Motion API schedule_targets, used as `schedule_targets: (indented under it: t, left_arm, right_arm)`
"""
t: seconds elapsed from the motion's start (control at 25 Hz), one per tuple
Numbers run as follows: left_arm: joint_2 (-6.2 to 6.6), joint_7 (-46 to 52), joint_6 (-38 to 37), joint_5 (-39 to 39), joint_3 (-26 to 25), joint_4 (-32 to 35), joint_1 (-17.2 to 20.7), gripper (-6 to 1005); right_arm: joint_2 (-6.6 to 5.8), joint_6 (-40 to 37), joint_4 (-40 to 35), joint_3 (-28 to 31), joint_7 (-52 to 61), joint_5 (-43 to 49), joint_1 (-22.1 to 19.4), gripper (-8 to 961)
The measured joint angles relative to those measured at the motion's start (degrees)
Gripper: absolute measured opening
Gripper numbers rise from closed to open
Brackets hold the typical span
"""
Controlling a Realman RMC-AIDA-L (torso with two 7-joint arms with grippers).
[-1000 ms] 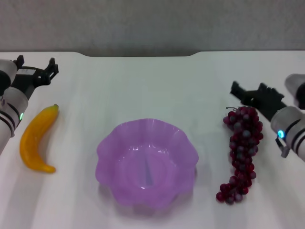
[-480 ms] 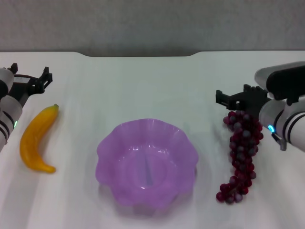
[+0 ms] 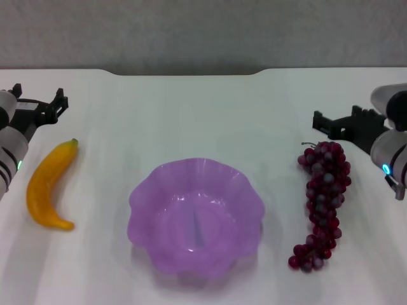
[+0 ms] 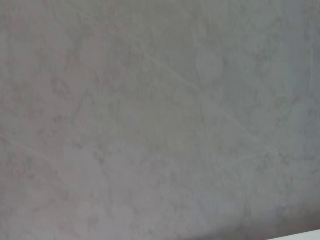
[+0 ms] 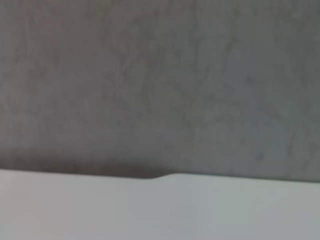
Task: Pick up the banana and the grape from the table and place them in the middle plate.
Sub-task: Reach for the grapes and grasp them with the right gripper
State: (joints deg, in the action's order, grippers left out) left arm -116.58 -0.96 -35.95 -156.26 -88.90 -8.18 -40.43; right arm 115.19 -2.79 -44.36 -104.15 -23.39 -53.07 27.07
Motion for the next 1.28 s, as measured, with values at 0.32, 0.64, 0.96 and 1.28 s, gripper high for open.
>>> schedule_targets:
  t: [0.32, 0.64, 0.96, 1.28]
  left_arm:
    - [0.01, 0.0, 0.0, 0.0, 0.4, -0.2, 0.0, 877]
    - [-0.03, 0.0, 0.0, 0.0, 0.4, -0.1, -0.1, 877]
    - [-0.22, 0.3, 0.0, -0.1, 0.4, -0.2, -0.2, 877]
    - [-0.32, 0.2, 0.0, -0.1, 0.4, 0.0, -0.2, 877]
  right_arm:
    - [0.15, 3.3, 1.7, -0.5, 0.2, -0.1, 0.1, 880]
    - [0.16, 2.9, 4.2, -0.5, 1.6, -0.4, -0.3, 880]
    - [0.25, 1.4, 8.3, -2.6, 1.7, -0.4, 0.9, 880]
    - [0.34, -1.5, 10.2, -5.3, 2.2, -0.4, 1.7, 880]
